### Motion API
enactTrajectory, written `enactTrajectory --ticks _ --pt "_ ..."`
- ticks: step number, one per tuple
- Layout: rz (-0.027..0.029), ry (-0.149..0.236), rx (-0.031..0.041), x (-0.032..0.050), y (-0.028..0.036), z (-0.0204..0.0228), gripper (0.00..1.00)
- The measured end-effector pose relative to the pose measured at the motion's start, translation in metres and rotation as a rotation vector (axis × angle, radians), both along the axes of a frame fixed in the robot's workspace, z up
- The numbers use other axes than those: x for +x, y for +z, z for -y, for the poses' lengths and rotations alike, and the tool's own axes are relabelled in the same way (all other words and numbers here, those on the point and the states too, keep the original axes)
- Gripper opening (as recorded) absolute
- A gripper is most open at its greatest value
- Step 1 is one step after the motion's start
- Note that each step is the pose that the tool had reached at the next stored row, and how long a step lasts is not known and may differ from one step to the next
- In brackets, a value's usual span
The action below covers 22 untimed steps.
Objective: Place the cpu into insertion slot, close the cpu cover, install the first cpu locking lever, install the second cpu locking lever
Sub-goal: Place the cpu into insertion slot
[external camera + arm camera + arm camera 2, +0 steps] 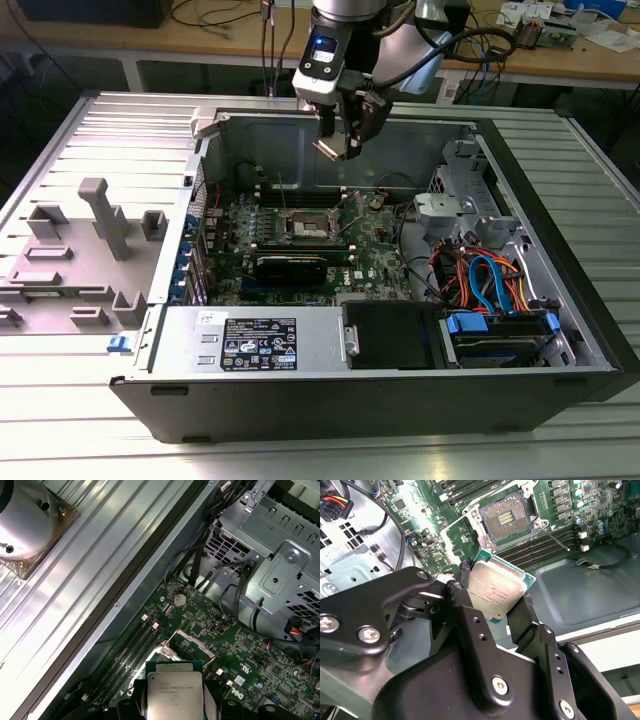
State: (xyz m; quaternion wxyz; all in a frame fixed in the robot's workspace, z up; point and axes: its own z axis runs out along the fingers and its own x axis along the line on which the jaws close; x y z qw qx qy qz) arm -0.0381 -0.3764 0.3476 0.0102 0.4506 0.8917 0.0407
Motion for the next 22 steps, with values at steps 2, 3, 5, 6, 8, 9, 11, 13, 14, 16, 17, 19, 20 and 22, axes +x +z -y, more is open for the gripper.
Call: enactTrajectory --ticks 2,3,5,6,8,9,11,13,14,16,17,19,20,22 --pt "0.0 -0.001 -0.0002 -0.0001 -0.0003 0.0003 0.55" --pt "0.0 -0.001 -0.0002 0.0 -0.0005 0.0003 0.55" --pt "0.0001 -0.001 0.0 0.0 -0.002 0.0003 0.55" --pt "0.0001 -0.001 0.0001 0.0 -0.0037 0.0003 0.55" --pt "-0.0007 -0.014 -0.0002 0.0001 -0.0061 0.0006 0.55" --pt "-0.0014 -0.03 -0.0001 0.0001 -0.0068 0.0006 0.55" --pt "-0.0113 -0.069 -0.0004 0.0 -0.0092 0.0006 0.55" --pt "-0.0219 -0.103 -0.0007 0.0 -0.013 0.0006 0.55" --pt "-0.0235 -0.123 -0.0007 0.0 -0.0161 0.0006 0.55" --pt "-0.024 -0.167 -0.0005 0.0001 -0.0184 0.0006 0.55" --pt "-0.0241 -0.171 -0.0005 0.0 -0.0184 0.0006 0.55" --pt "-0.024 -0.173 -0.0004 0.0 -0.0185 0.0006 0.55" --pt "-0.0239 -0.173 -0.0002 0.0 -0.0186 0.0006 0.55" --pt "-0.024 -0.173 -0.0002 0.0 -0.0186 0.0006 0.55"
